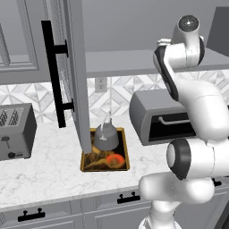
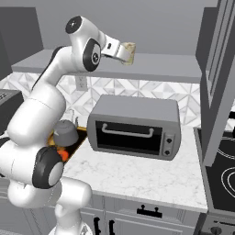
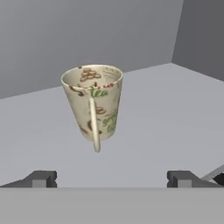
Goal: Pick the kettle from the counter and place it on the tray. Then pick the mug from the cabinet and place it on the tray. Then close the cabinet doors.
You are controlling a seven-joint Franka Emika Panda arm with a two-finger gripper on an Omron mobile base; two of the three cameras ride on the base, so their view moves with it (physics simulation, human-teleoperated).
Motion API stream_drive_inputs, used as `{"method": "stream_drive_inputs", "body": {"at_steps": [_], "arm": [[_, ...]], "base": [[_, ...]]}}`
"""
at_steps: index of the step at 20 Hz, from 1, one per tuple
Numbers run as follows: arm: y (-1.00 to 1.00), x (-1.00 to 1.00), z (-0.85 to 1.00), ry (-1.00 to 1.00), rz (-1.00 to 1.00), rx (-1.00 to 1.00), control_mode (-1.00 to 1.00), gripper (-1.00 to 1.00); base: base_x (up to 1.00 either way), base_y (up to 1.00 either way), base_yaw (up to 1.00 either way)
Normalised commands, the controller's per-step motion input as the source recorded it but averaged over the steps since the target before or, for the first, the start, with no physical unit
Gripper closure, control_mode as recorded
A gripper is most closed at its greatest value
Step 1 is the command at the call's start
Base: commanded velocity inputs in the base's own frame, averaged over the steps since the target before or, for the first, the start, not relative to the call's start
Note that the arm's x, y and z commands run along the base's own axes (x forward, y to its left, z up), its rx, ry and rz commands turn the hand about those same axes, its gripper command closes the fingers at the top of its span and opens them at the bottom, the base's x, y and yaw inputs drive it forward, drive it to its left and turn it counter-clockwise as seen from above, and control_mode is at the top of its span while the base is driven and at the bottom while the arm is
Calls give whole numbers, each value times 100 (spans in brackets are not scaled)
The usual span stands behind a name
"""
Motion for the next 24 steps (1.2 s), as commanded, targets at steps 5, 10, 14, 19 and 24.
{"method": "stream_drive_inputs", "body": {"at_steps": [5,10,14,19,24], "arm": [[-13,37,-1,0,0,0,-100,-100],[-5,39,0,0,0,0,-100,-100],[-1,26,-1,0,0,1,-100,-100],[-1,15,-1,0,0,1,-100,-100],[-6,0,-5,0,0,0,-100,-100]], "base": [[0,0,0],[0,0,0],[0,0,0],[0,0,0],[0,0,0]]}}
